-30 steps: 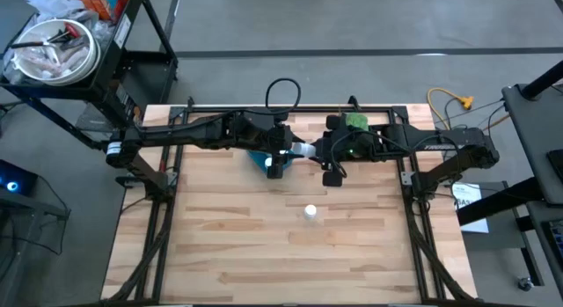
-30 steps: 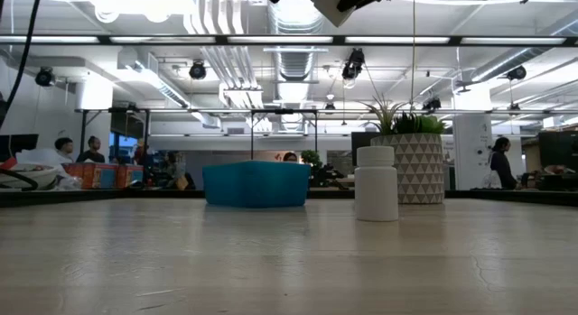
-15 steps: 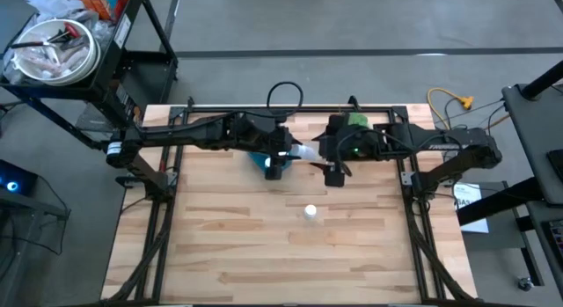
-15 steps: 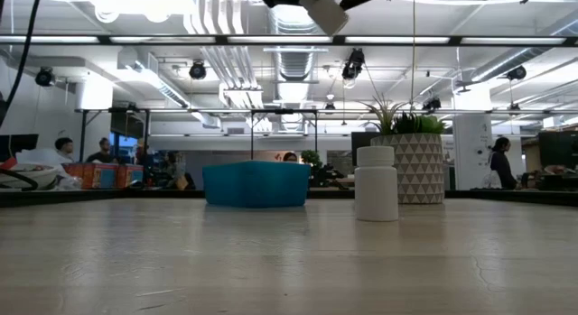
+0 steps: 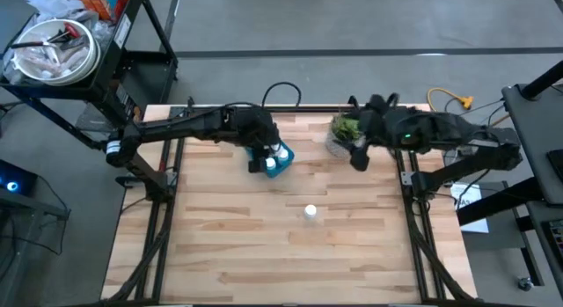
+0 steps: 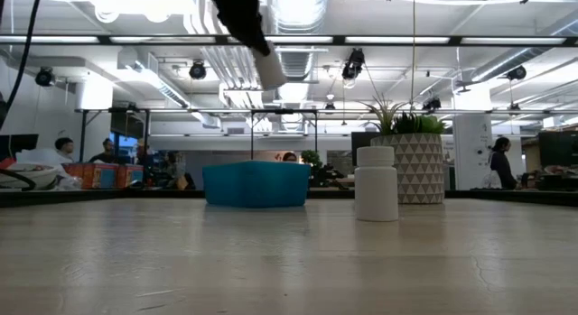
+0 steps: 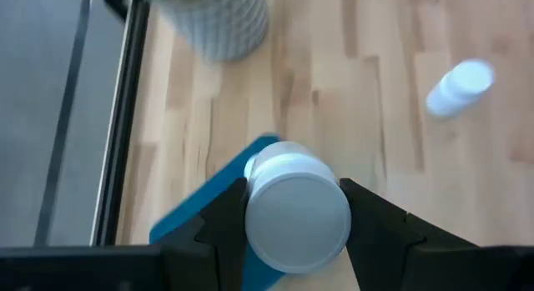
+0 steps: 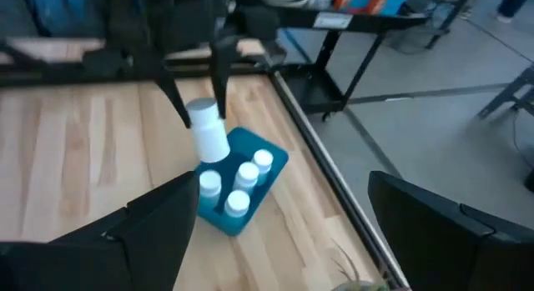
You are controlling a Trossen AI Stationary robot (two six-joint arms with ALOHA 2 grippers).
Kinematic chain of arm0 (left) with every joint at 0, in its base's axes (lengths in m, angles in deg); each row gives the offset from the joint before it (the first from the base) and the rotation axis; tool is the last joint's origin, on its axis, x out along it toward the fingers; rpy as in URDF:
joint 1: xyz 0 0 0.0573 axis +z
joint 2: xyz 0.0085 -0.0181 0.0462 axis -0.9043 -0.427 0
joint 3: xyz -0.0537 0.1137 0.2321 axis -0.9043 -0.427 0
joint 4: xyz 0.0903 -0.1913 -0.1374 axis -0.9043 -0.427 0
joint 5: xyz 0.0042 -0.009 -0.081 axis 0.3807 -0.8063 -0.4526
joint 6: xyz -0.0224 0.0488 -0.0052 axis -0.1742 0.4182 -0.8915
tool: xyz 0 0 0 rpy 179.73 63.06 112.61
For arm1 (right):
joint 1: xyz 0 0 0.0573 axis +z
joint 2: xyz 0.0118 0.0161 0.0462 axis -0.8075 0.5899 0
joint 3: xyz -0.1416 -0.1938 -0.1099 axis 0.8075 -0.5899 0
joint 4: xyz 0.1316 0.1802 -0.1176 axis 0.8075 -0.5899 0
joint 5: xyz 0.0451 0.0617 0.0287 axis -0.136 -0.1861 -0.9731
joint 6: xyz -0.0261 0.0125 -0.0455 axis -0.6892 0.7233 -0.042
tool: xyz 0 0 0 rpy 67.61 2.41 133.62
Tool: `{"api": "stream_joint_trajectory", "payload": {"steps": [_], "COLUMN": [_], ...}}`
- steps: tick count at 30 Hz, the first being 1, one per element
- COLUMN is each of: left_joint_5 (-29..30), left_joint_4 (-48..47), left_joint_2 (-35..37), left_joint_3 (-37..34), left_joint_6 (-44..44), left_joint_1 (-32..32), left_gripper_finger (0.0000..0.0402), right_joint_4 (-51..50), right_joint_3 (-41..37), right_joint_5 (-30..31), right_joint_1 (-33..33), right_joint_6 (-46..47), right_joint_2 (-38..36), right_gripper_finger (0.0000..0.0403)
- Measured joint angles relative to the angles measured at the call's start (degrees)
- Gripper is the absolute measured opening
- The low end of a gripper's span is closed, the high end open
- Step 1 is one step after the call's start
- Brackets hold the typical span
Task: Pick and place pill bottles into a basket
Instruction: Put the white pill bottle into the dark blue bin
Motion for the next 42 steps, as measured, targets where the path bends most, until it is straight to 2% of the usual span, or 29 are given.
{"api": "stream_joint_trajectory", "payload": {"steps": [6, 11, 18, 28, 34, 42], "left_joint_5": [-0.25, -0.61, -0.63, -0.66, -0.63, -0.81], "left_joint_4": [-2.36, -2.7, 4.85, 8.21, 10.59, 12.5], "left_joint_2": [0.0, 0.88, 4.8, 5.46, 5.44, 2.86], "left_joint_3": [-1.61, -6.44, -14.95, -22.42, -25.07, -24.46], "left_joint_6": [-0.58, -1.49, -3.16, -3.58, -3.55, -2.16], "left_joint_1": [3.71, 5.91, 8.77, 12.77, 14.9, 15.97], "left_gripper_finger": [0.0145, 0.0145, 0.0145, 0.0145, 0.0145, 0.0145], "right_joint_4": [-2.67, -6.58, -8.53, -8.54, -8.58, -8.85], "right_joint_3": [0.0, -0.07, -0.11, -0.55, -0.55, -0.57], "right_joint_5": [3.15, 3.48, 3.48, 3.44, 3.39, 3.29], "right_joint_1": [0.0, 0.0, 0.0, 0.0, 0.0, 0.0], "right_joint_6": [2.64, 5.03, 6.4, 6.87, 7.87, 8.96], "right_joint_2": [-3.88, -5.41, -5.54, -5.17, -4.77, -3.9], "right_gripper_finger": [0.0336, 0.0327, 0.0326, 0.0326, 0.0325, 0.0325]}}
